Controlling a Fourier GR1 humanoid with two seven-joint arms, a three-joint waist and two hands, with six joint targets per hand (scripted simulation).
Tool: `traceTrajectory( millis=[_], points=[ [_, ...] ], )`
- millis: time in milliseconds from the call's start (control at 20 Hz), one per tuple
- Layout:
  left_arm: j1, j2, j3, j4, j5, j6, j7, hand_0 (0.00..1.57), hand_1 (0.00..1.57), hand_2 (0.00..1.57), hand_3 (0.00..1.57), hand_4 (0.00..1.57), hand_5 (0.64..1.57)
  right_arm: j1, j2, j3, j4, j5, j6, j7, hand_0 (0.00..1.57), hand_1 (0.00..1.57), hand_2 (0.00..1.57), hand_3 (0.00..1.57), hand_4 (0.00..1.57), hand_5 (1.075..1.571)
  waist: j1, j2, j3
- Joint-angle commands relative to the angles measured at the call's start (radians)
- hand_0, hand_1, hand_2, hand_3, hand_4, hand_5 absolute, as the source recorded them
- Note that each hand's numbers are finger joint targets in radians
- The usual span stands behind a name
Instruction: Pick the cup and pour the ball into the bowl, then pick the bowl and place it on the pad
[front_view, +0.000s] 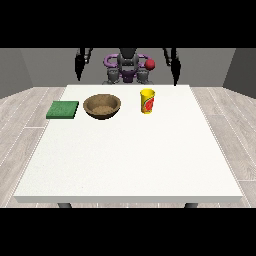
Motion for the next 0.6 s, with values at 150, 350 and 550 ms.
traceTrajectory(
  millis=[150,350,550],
  points=[
    [-0.018,0.041,0.010,-0.098,0.005,-0.007,0.062,0.00,0.00,0.00,0.00,0.00,1.570,-0.013,-0.036,-0.010,-0.086,-0.014,0.012,0.077,0.00,0.00,0.33,0.49,0.85,1.565,-0.003,-0.240,0.0031],
    [-0.189,-0.104,-0.012,-0.118,0.157,0.055,0.042,0.00,0.00,0.00,0.00,0.00,1.569,-0.135,0.119,0.126,-0.131,-0.099,-0.099,0.105,0.00,0.00,0.32,0.47,0.84,1.566,-0.017,-0.201,-0.0026],
    [-0.330,-0.108,0.033,-0.074,0.178,0.128,0.045,0.00,0.00,0.00,0.00,0.00,1.569,-0.211,0.123,0.275,-0.180,-0.110,-0.288,0.148,0.00,0.00,0.25,0.41,0.84,1.568,-0.044,-0.122,-0.0014]
  ],
)
